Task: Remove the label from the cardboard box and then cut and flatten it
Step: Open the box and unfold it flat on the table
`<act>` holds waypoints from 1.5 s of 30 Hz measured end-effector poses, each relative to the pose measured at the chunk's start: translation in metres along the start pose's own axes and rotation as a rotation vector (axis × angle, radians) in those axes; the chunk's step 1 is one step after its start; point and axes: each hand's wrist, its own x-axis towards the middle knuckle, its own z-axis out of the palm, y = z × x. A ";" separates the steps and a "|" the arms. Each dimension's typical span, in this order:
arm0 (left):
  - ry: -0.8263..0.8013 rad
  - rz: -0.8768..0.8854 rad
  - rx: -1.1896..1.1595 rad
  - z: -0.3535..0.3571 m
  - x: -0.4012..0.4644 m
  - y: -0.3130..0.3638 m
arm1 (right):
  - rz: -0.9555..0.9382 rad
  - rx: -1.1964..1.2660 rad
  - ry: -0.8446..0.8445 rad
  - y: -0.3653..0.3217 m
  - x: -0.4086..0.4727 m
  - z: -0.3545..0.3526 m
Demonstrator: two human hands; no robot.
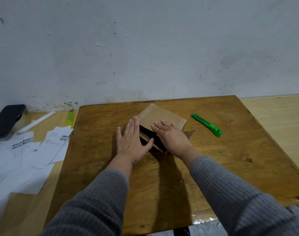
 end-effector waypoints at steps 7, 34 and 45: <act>0.004 -0.015 -0.031 0.000 -0.002 0.005 | 0.011 0.051 0.036 0.003 -0.001 -0.003; 0.160 0.150 -0.036 0.008 0.002 0.027 | 0.426 0.327 0.458 0.070 -0.019 0.000; 0.219 0.106 -0.045 0.023 0.017 0.051 | 0.849 0.334 0.153 0.163 -0.012 0.025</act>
